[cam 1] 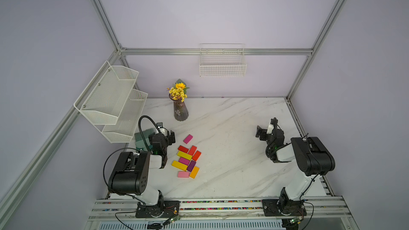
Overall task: Assemble the letter c with building blocks
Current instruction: Pick up the building block from the center of the board.
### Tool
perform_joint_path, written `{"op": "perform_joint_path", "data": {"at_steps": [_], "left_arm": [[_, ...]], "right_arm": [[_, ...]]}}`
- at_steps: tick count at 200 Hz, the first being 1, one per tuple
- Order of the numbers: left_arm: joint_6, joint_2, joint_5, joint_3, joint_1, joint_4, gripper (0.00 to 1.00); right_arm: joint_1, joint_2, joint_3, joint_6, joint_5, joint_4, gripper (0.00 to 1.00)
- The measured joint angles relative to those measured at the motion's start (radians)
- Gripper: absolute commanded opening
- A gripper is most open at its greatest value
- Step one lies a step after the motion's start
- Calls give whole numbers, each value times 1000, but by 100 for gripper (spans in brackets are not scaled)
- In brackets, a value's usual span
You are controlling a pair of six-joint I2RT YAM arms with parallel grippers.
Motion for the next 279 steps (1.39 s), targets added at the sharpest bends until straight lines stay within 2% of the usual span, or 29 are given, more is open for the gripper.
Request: {"op": "perform_joint_path", "data": {"at_steps": [21, 40, 68, 82, 109, 141, 162, 186, 205, 222, 257, 279], "left_arm": [[0, 0, -1, -1, 0, 21, 100], [0, -29, -5, -10, 0, 18, 100], [-18, -174, -37, -9, 0, -86, 100], [-37, -250, -50, 14, 0, -172, 100], [-126, -367, -83, 90, 0, -369, 100], [-235, -484, -75, 197, 1, -637, 100], [-286, -522, -32, 281, 1, -804, 100], [-327, -539, 37, 361, 1, -966, 100], [-358, -541, 93, 409, 0, -1076, 100], [-387, -541, 133, 441, 0, -1168, 100], [-443, -511, 186, 496, -9, -1313, 100], [-476, -450, 213, 533, -29, -1368, 100]], "right_arm": [[-2, -12, -1, 19, 32, -12, 97], [-2, -90, -15, 28, 77, -57, 97], [-3, -262, 20, 81, 123, -214, 97], [-3, -325, 85, 148, 128, -341, 97], [-10, -419, 224, 375, 141, -581, 97], [-28, -471, 318, 481, 21, -741, 95], [-28, -435, 414, 499, -105, -848, 94], [-12, -376, 499, 513, -222, -943, 97], [35, -331, 537, 505, -277, -1027, 97], [123, -296, 565, 479, -296, -1112, 97], [346, -218, 643, 422, -265, -1291, 97], [449, -151, 712, 396, -216, -1396, 97]]}}
